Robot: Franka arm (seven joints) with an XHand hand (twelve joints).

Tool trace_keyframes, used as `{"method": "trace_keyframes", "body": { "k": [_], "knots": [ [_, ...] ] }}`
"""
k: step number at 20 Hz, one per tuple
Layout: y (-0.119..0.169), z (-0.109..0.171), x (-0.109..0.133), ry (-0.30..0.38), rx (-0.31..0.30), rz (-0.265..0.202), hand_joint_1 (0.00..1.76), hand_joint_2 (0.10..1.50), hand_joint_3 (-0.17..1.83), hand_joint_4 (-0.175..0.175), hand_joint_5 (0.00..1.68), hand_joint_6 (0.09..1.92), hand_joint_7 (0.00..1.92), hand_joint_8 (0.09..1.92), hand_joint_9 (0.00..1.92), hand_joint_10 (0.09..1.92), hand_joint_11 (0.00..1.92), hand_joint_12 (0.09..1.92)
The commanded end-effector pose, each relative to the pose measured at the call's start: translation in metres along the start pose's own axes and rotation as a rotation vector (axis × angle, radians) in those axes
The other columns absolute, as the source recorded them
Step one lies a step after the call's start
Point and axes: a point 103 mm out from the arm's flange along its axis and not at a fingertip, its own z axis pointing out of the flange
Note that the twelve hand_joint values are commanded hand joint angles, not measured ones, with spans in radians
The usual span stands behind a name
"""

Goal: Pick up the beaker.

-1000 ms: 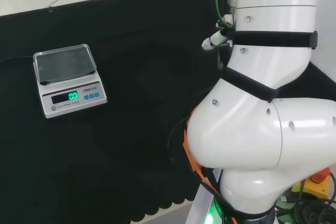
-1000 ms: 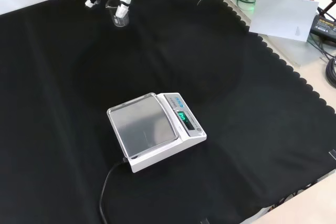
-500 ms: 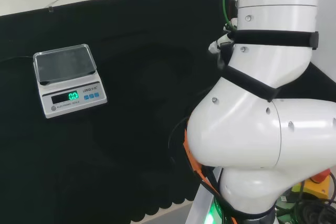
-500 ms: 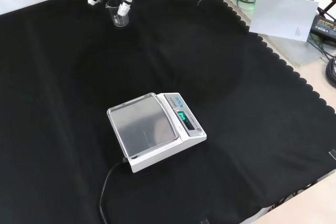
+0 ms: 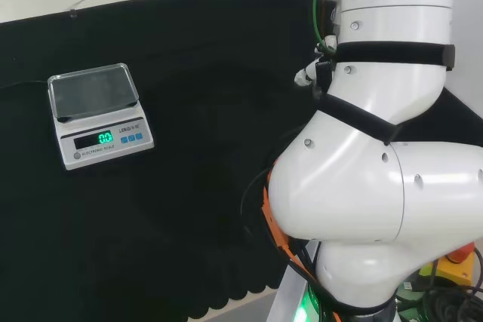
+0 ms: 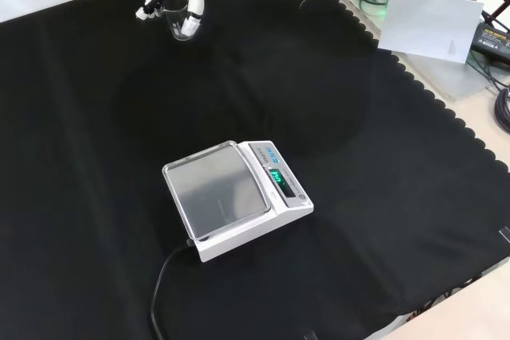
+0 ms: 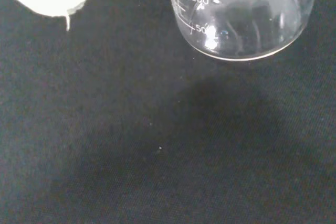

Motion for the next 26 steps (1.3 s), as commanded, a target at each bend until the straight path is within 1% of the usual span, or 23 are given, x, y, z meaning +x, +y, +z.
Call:
{"method": "trace_keyframes", "body": {
  "k": [1, 3, 5, 6, 7, 9, 11, 12, 15, 16, 18, 20, 22, 26],
  "knots": [
    [0.0, 0.002, 0.005, 0.022, -0.055, 0.009, 0.85, 0.52, 0.5, 0.011, 0.38, 0.09, 0.41, 0.74, 0.57, 0.82, 0.31, 1.47],
    [0.0, 0.001, 0.005, 0.033, -0.067, 0.013, 0.92, 0.51, 0.56, 0.006, 0.48, 0.09, 0.55, 0.74, 0.7, 0.77, 0.44, 1.4],
    [0.0, 0.001, 0.006, 0.034, -0.076, 0.014, 0.98, 0.49, 0.62, -0.001, 0.56, 0.17, 0.66, 0.73, 0.85, 0.7, 0.57, 1.34],
    [0.0, 0.001, 0.007, 0.037, -0.079, 0.015, 1.01, 0.49, 0.65, -0.004, 0.57, 0.29, 0.7, 0.72, 0.91, 0.66, 0.63, 1.31],
    [0.0, 0.002, 0.009, 0.038, -0.082, 0.014, 1.03, 0.49, 0.67, -0.006, 0.58, 0.45, 0.74, 0.71, 0.96, 0.62, 0.67, 1.29],
    [0.0, 0.002, 0.011, 0.034, -0.088, 0.012, 1.07, 0.49, 0.7, -0.009, 0.56, 0.72, 0.79, 0.71, 1.03, 0.59, 0.73, 1.25],
    [0.0, 0.002, 0.014, 0.033, -0.097, 0.013, 1.09, 0.49, 0.72, -0.016, 0.59, 0.88, 0.84, 0.71, 1.08, 0.57, 0.78, 1.23],
    [0.001, 0.001, 0.014, 0.034, -0.098, 0.012, 1.11, 0.49, 0.73, -0.02, 0.61, 0.92, 0.87, 0.72, 1.1, 0.56, 0.8, 1.22],
    [0.0, 0.001, 0.015, 0.029, -0.102, 0.014, 1.14, 0.5, 0.75, -0.031, 0.67, 0.99, 0.92, 0.72, 1.15, 0.55, 0.85, 1.2],
    [-0.002, -0.002, 0.004, 0.039, -0.1, 0.012, 1.14, 0.5, 0.75, -0.032, 0.67, 0.99, 0.93, 0.72, 1.16, 0.55, 0.85, 1.2],
    [-0.003, -0.004, -0.001, 0.043, -0.097, 0.009, 1.15, 0.5, 0.75, -0.034, 0.68, 1.0, 0.94, 0.72, 1.16, 0.55, 0.86, 1.2],
    [-0.003, -0.004, -0.002, 0.03, -0.094, 0.001, 1.15, 0.5, 0.76, -0.036, 0.69, 1.01, 0.94, 0.72, 1.17, 0.55, 0.87, 1.19],
    [-0.004, -0.006, 0.003, 0.022, -0.099, 0.001, 1.15, 0.5, 0.76, -0.037, 0.7, 1.01, 0.95, 0.72, 1.18, 0.55, 0.87, 1.19],
    [-0.008, -0.017, 0.026, -0.003, -0.114, -0.018, 1.15, 0.5, 0.77, -0.039, 0.71, 1.02, 0.96, 0.73, 1.19, 0.54, 0.89, 1.19]
  ]
}}
